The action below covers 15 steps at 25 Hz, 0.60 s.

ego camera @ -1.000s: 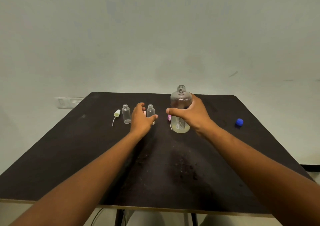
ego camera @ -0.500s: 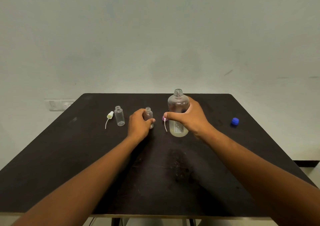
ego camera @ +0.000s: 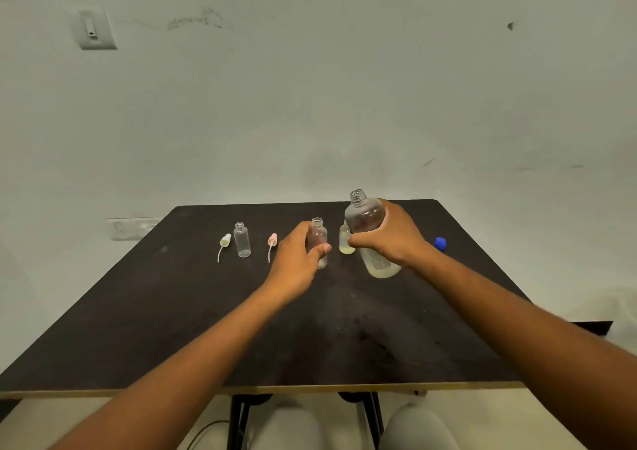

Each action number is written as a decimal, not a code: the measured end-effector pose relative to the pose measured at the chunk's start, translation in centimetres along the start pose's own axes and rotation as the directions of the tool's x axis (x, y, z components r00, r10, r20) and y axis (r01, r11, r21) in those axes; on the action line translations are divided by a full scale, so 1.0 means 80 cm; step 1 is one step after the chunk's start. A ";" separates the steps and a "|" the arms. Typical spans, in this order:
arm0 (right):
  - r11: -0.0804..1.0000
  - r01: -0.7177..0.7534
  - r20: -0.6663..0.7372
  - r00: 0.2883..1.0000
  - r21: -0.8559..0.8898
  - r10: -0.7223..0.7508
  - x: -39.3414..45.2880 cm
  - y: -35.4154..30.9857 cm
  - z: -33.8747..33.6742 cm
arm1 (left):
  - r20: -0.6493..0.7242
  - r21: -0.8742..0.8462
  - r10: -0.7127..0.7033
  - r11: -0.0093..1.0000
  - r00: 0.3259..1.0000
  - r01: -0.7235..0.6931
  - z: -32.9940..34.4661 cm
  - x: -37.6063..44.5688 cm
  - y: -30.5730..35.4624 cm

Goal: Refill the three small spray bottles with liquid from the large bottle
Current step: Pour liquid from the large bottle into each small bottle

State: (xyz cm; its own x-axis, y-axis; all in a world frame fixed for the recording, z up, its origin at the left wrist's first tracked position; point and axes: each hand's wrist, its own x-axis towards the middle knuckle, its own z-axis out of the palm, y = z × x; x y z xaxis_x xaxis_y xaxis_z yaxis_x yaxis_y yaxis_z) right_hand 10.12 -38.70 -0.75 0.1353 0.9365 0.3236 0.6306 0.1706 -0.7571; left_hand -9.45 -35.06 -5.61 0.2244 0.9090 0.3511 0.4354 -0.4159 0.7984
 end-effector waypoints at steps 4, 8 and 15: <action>0.991 0.032 0.046 0.999 -0.131 -0.026 -0.017 -0.015 -0.028 | 0.031 -0.028 0.053 0.998 0.998 -0.052 -0.005 -0.022 0.034; 0.974 0.068 0.112 0.993 -0.217 -0.045 -0.032 -0.029 -0.052 | 0.050 -0.017 0.094 0.995 0.994 -0.093 -0.008 -0.034 0.055; 0.927 0.129 0.198 0.978 -0.353 -0.061 -0.033 -0.036 -0.055 | 0.082 -0.024 0.116 0.993 0.990 -0.115 -0.007 -0.045 0.064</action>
State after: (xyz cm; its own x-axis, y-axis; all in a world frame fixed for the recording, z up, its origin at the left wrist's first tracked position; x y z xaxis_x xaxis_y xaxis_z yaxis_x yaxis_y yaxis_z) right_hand 11.31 -43.05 3.06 -0.0570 0.9664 0.2505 0.8716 0.1706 -0.4596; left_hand -8.52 -40.46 -2.52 0.3447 0.8493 0.4000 0.3857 -0.5166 0.7644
